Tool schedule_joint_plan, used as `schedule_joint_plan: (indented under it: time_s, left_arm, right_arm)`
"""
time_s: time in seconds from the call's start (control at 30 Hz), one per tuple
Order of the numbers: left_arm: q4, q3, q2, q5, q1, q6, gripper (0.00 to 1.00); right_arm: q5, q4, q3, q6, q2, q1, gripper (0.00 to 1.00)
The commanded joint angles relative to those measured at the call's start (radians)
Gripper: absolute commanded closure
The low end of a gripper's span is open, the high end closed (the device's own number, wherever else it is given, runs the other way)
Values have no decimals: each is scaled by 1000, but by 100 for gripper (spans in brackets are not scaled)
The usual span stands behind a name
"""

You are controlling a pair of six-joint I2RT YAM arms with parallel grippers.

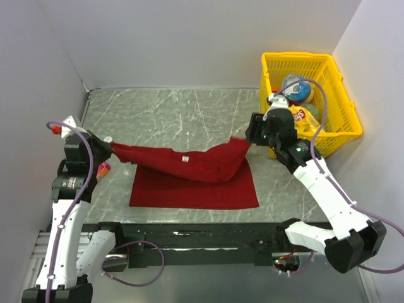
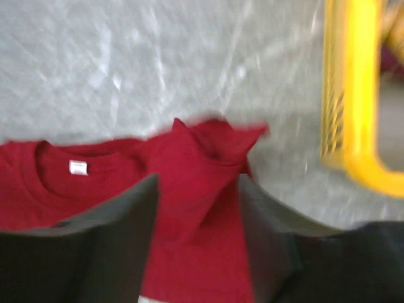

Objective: Pin the brooch onto the clothing

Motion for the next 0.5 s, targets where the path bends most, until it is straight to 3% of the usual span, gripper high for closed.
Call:
schedule_joint_plan:
  time_s: [0.0, 0.17, 0.3, 0.47]
  left_arm:
    - [-29, -87, -5, 7, 4, -64, 99]
    - [9, -150, -2, 70, 4, -93, 99]
    - [11, -149, 16, 75, 4, -81, 99]
    - [11, -143, 27, 69, 4, -65, 99]
  right_arm:
    - [-61, 8, -75, 30, 24, -6, 26]
    - [-140, -2, -87, 18, 144, 35, 26]
    - [-79, -110, 30, 21, 405, 104, 26]
    - [-107, -139, 107, 32, 593, 122, 30]
